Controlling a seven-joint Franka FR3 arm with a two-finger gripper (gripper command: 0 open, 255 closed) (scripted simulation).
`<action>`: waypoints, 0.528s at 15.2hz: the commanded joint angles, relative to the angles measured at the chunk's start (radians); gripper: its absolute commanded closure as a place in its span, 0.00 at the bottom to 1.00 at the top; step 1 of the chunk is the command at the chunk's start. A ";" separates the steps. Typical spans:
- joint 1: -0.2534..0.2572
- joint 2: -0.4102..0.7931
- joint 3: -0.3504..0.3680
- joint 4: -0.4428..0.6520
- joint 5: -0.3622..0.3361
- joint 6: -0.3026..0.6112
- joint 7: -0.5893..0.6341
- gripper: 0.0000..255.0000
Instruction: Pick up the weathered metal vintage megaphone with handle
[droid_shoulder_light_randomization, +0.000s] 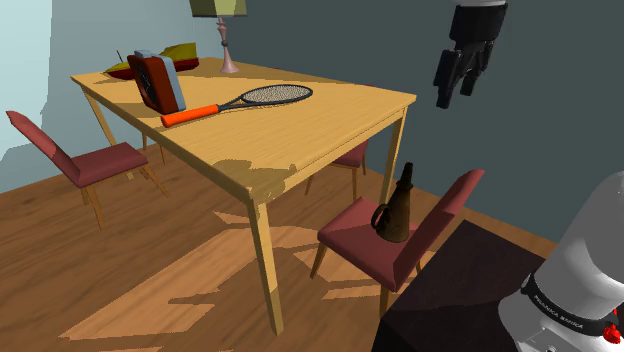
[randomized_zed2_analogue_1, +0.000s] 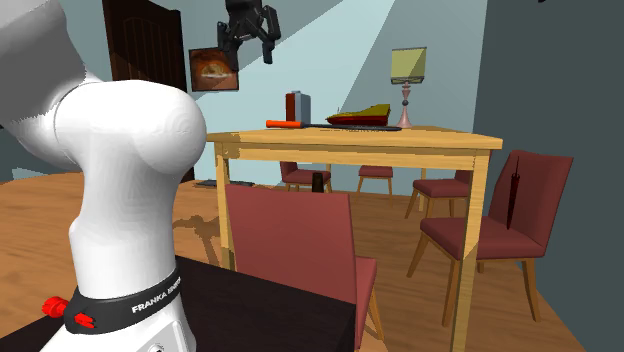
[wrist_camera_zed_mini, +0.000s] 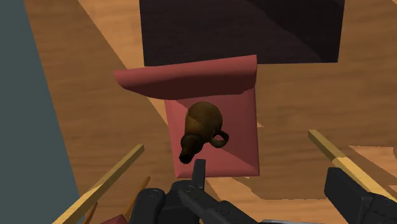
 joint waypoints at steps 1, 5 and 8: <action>0.000 0.000 0.000 0.000 0.000 0.000 0.000 0.00; -0.005 -0.050 -0.026 -0.170 -0.023 0.163 -0.027 0.00; -0.013 -0.069 -0.048 -0.284 -0.044 0.290 -0.047 0.00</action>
